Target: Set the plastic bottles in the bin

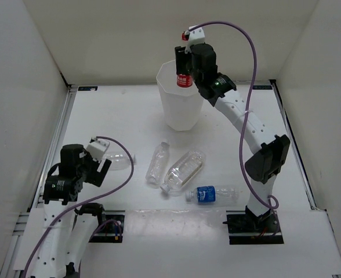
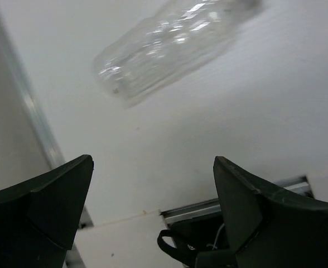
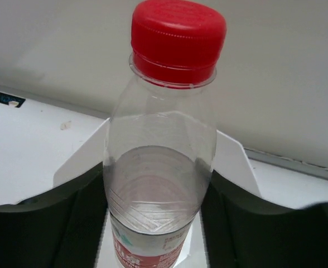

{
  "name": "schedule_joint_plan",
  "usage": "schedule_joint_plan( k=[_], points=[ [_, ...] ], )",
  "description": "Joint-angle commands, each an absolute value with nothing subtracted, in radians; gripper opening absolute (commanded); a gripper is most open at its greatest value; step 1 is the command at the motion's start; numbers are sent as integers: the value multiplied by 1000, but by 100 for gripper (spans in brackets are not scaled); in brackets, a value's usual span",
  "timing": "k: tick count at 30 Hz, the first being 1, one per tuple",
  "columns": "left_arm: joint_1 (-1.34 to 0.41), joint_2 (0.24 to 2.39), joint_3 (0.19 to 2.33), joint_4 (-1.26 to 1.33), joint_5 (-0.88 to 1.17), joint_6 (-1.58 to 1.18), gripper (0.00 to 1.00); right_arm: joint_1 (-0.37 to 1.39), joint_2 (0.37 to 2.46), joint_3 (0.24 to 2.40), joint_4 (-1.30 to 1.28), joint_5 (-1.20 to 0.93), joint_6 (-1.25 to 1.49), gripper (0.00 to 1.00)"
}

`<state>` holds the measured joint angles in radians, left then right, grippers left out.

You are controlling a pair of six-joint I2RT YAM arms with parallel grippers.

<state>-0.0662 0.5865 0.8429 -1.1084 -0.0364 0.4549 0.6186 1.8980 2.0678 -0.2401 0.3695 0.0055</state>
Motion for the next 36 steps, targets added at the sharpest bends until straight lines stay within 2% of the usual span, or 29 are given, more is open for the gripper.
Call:
schedule_joint_plan(
  k=[1, 2, 3, 4, 6, 9, 13, 18, 23, 27, 31, 36],
  points=[
    [-61, 617, 877, -1242, 358, 661, 100, 632, 1876, 2083, -255, 345, -21, 72],
    [-61, 617, 867, -1243, 380, 661, 100, 632, 1876, 2094, -264, 345, -21, 93],
    [-61, 617, 858, -1182, 353, 661, 100, 641, 1876, 2094, -274, 345, -21, 99],
    [-61, 617, 830, -1137, 313, 620, 100, 641, 1865, 2094, -275, 354, -21, 100],
    [-61, 617, 802, -1060, 202, 620, 100, 641, 1849, 2103, -275, 354, -21, 100],
    [-61, 626, 773, -930, 138, 687, 100, 641, 1799, 2112, -275, 368, -12, 100],
    [-61, 730, 819, -904, 192, 834, 100, 650, 1679, 2079, -285, 382, -3, 100],
    [-75, 906, 838, -885, 152, 943, 100, 650, 1525, 1979, -392, 327, -3, 100],
    [-202, 966, 792, -839, 6, 1038, 100, 650, 1336, 1766, -564, 296, 60, 100],
    [-337, 966, 752, -816, -28, 1147, 100, 660, 1201, 1571, -620, 331, 141, 100],
    [-400, 1037, 681, -720, -103, 1186, 100, 660, 1134, 1439, -661, 341, 231, 100],
    [-413, 1233, 738, -673, -172, 1111, 100, 660, 1059, 1332, -683, 341, 314, 100]
  ],
)
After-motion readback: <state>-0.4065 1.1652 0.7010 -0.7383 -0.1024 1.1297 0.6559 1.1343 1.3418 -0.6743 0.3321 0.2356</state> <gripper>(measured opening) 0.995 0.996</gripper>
